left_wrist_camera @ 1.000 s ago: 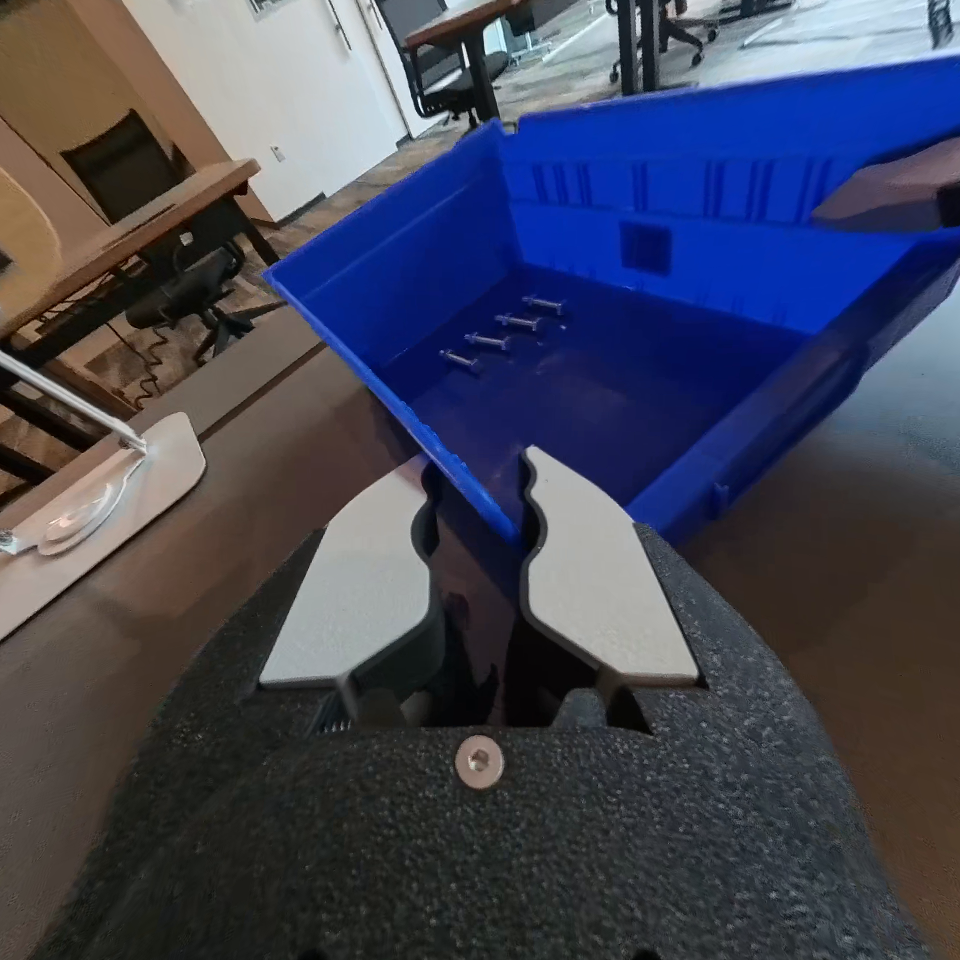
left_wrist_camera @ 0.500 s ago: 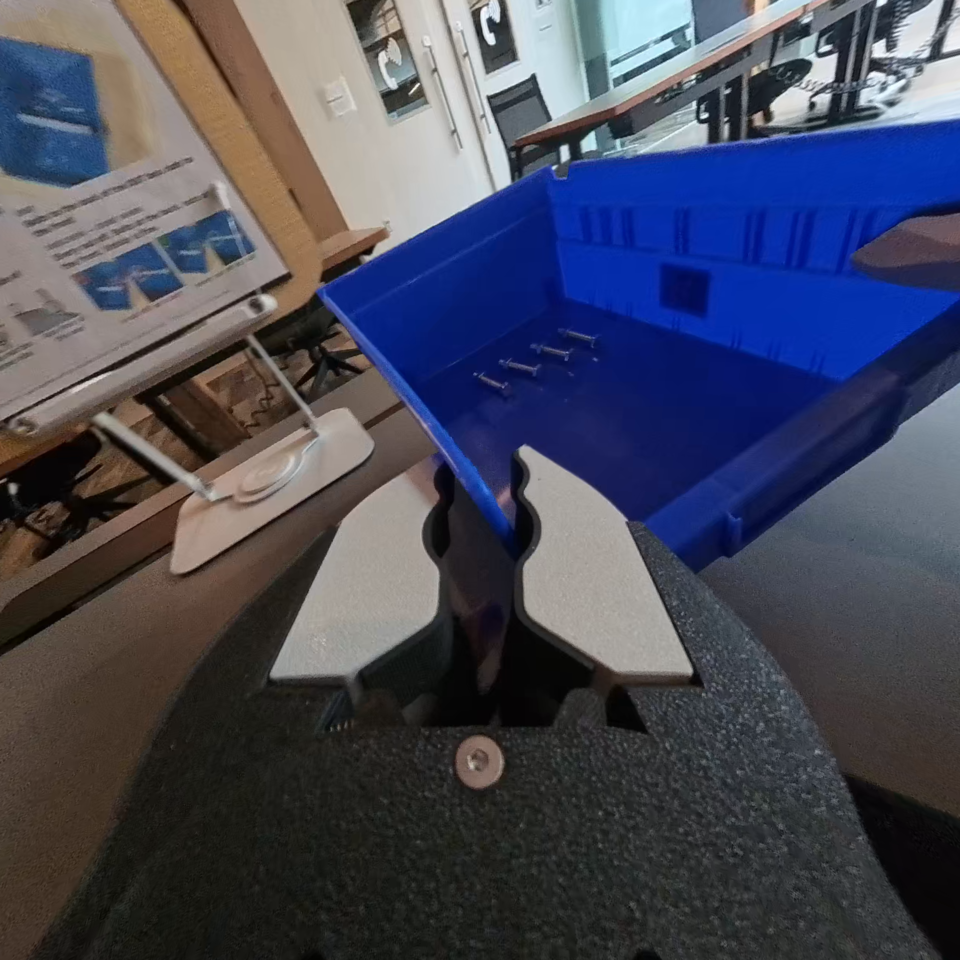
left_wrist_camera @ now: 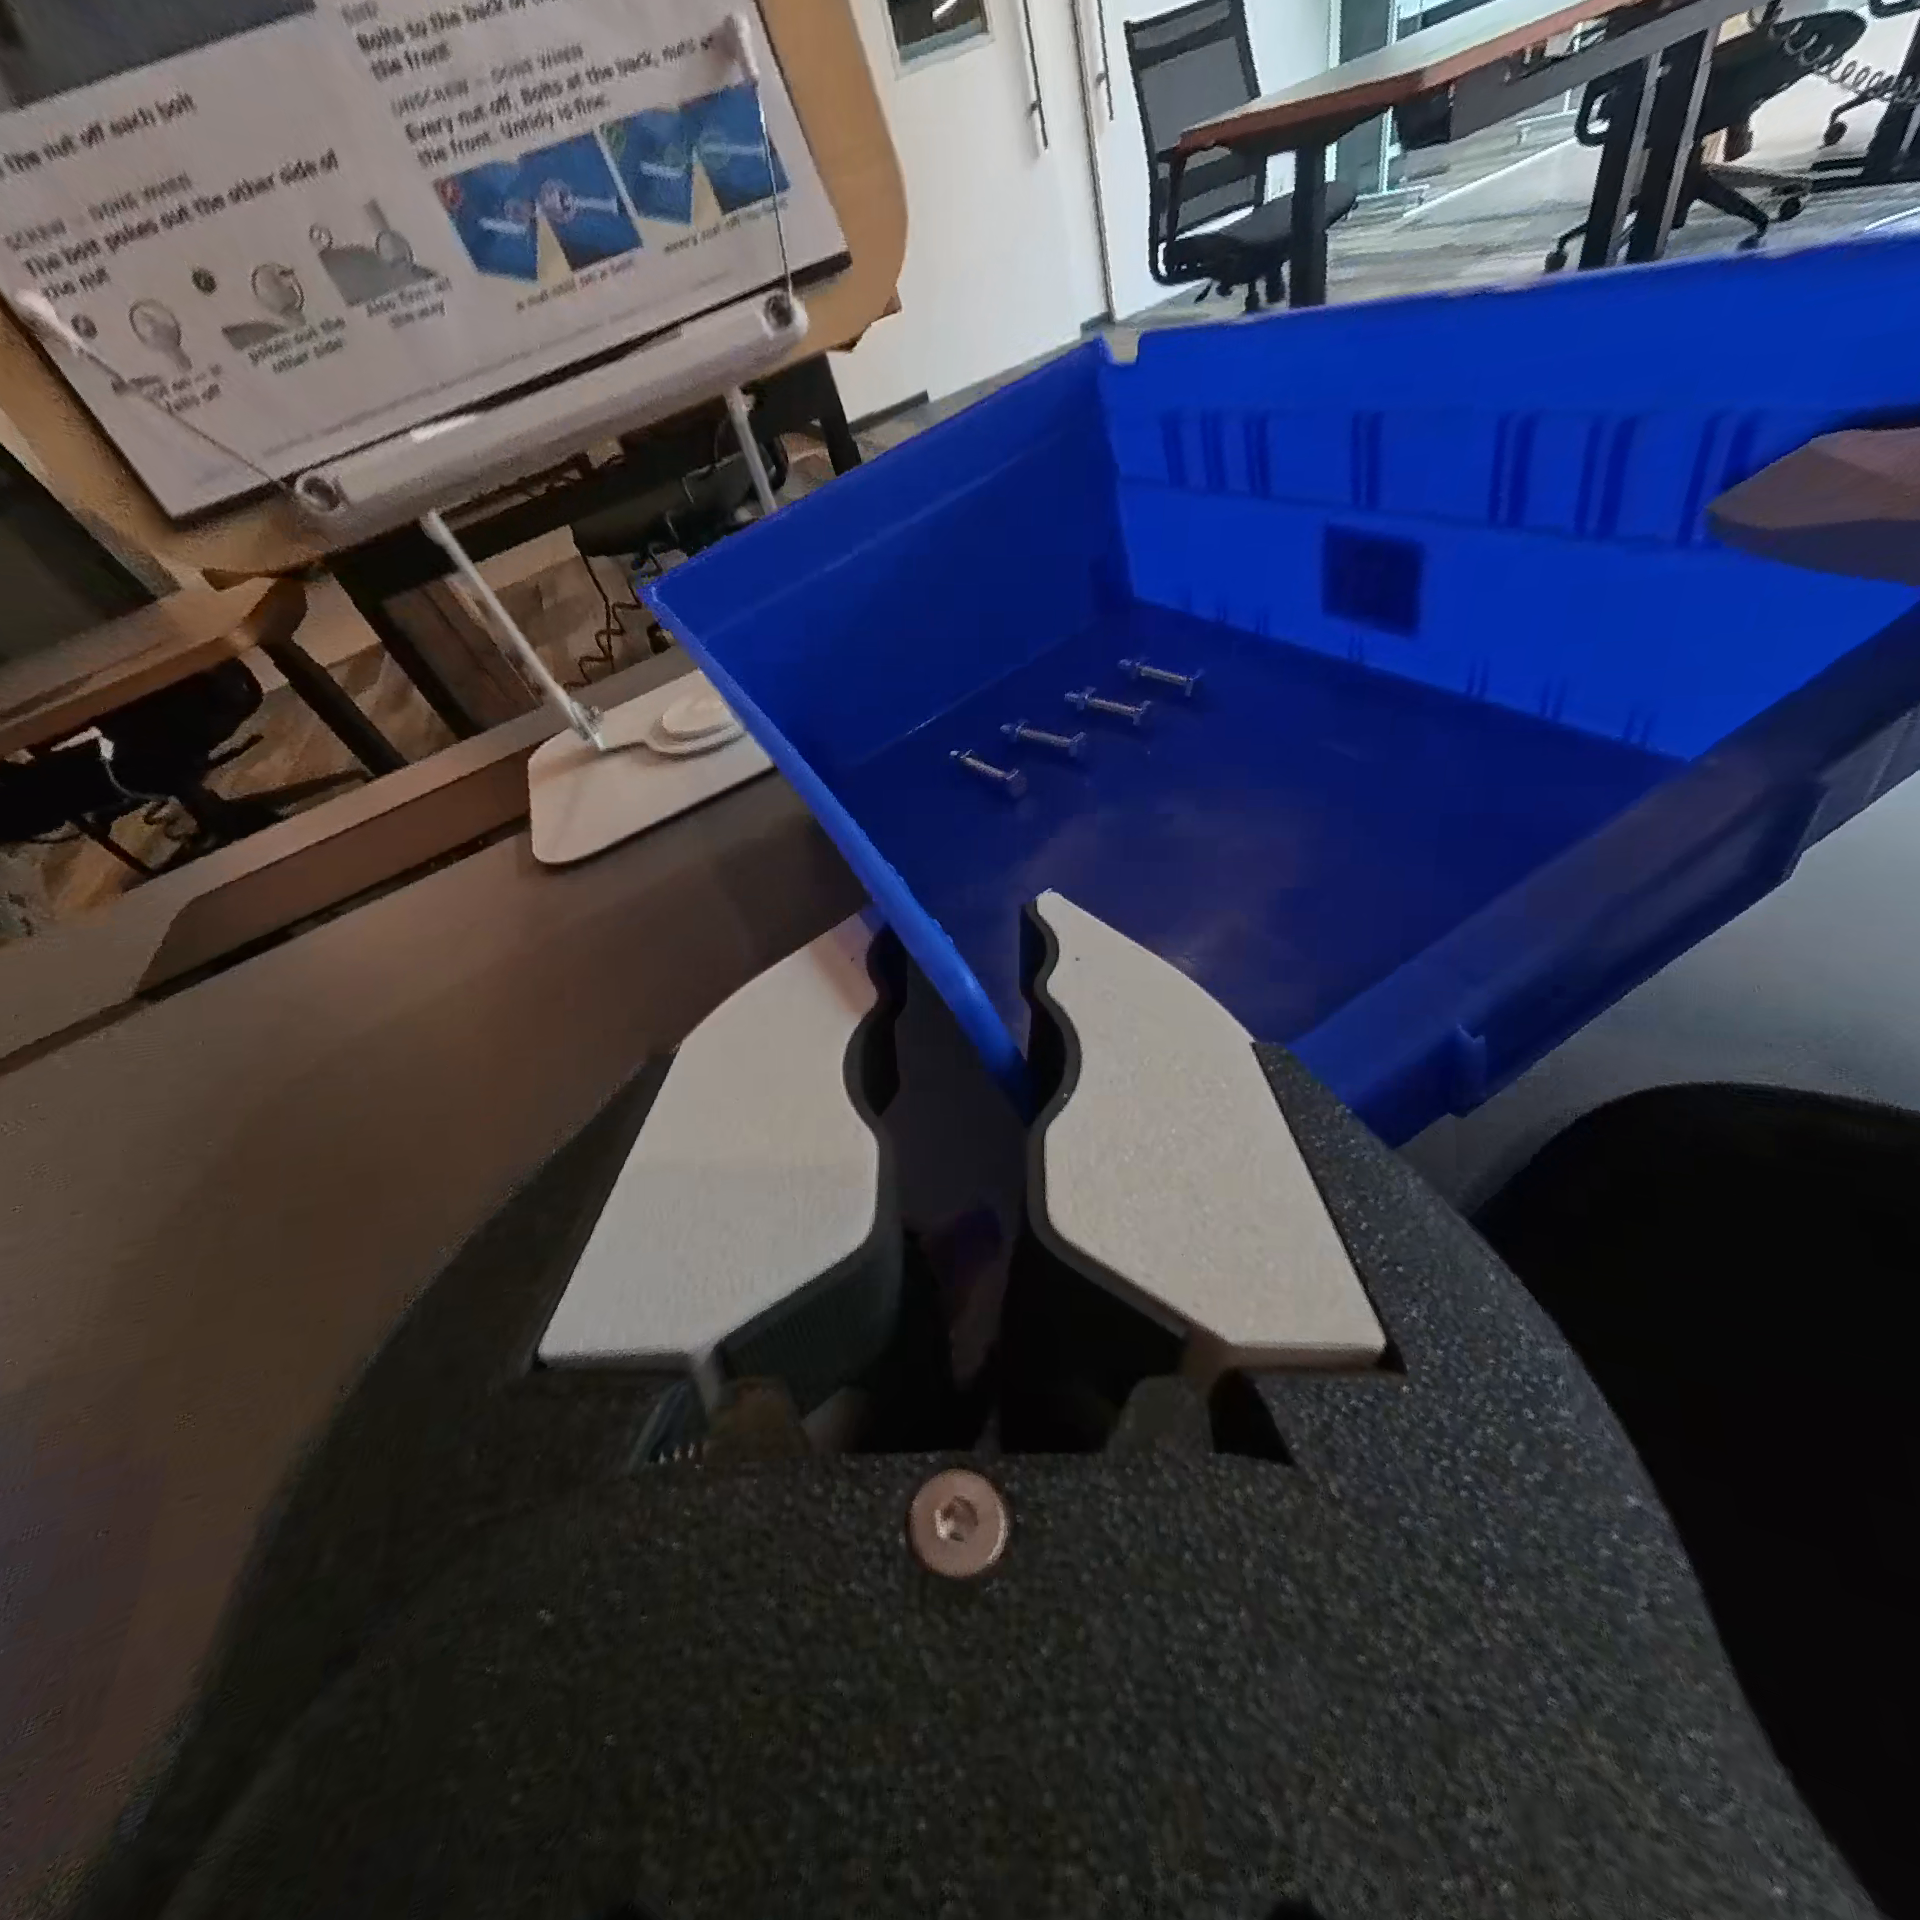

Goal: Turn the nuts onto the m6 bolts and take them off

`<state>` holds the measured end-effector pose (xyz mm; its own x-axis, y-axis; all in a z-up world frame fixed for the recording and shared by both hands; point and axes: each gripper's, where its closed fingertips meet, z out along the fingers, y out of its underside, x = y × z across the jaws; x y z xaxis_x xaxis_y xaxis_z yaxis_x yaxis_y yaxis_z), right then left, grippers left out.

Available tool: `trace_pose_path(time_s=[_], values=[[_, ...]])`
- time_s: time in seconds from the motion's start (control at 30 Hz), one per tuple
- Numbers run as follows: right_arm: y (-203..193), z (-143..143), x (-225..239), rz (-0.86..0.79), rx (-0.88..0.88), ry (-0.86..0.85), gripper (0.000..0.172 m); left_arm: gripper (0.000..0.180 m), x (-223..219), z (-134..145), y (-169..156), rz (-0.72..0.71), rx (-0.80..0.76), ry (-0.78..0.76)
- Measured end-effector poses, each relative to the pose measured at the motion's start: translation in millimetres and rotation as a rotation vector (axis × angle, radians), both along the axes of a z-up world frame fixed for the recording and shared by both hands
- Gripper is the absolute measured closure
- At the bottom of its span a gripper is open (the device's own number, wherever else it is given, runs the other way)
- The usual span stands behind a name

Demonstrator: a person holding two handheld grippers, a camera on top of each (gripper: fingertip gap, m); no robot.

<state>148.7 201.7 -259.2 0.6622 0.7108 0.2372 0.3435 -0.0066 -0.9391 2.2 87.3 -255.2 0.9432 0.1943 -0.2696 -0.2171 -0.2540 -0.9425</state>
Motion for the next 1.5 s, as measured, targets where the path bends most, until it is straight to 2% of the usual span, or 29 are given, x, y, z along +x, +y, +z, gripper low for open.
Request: trace_pose_path(time_s=[0.47,0.5,0.57,0.63,0.7,0.8,0.9,0.97,1.07,1.2,1.27,1.33,1.5], values=[[2,-30,4,-0.005,-0.109,-0.012,0.167,0.155,1,-17,3,-0.011,-0.012,0.005],[2,-31,4,-0.002,-0.118,-0.01,0.166,0.151,2,-16,3,-0.016,-0.005,0.014],[-1,-30,3,0.023,-0.133,0.015,0.16,0.132,0,-9,1,-0.015,0.046,0.039],[1,-22,6,0.013,-0.121,0.073,0.129,0.114,-4,0,-4,-0.011,0.089,0.049],[3,-11,12,0.006,-0.104,0.123,0.1,0.089,-6,8,-10,-0.03,0.122,0.036],[1,11,21,0.003,-0.063,0.193,0.065,0.056,-18,17,-22,-0.019,0.153,0.005],[-11,46,24,0.021,0.037,0.275,0.04,0.05,-30,34,-42,-0.018,0.221,-0.008],[-27,73,17,0.057,0.14,0.329,0.026,0.05,-40,50,-60,-0.015,0.281,0.009],[-64,107,-6,0.143,0.253,0.373,0.025,0.053,-61,76,-95,-0.002,0.345,0.017],[-120,130,-58,0.301,0.301,0.389,0.025,0.078,-105,116,-165,0.027,0.487,-0.002],[-150,133,-92,0.396,0.272,0.412,0.025,0.083,-135,132,-209,0.073,0.564,-0.015],[-178,130,-128,0.481,0.226,0.422,0.025,0.076,-172,140,-254,0.156,0.591,-0.008],[-247,100,-225,0.645,0.099,0.392,0.025,0.068,-271,130,-359,0.426,0.512,0.045]])
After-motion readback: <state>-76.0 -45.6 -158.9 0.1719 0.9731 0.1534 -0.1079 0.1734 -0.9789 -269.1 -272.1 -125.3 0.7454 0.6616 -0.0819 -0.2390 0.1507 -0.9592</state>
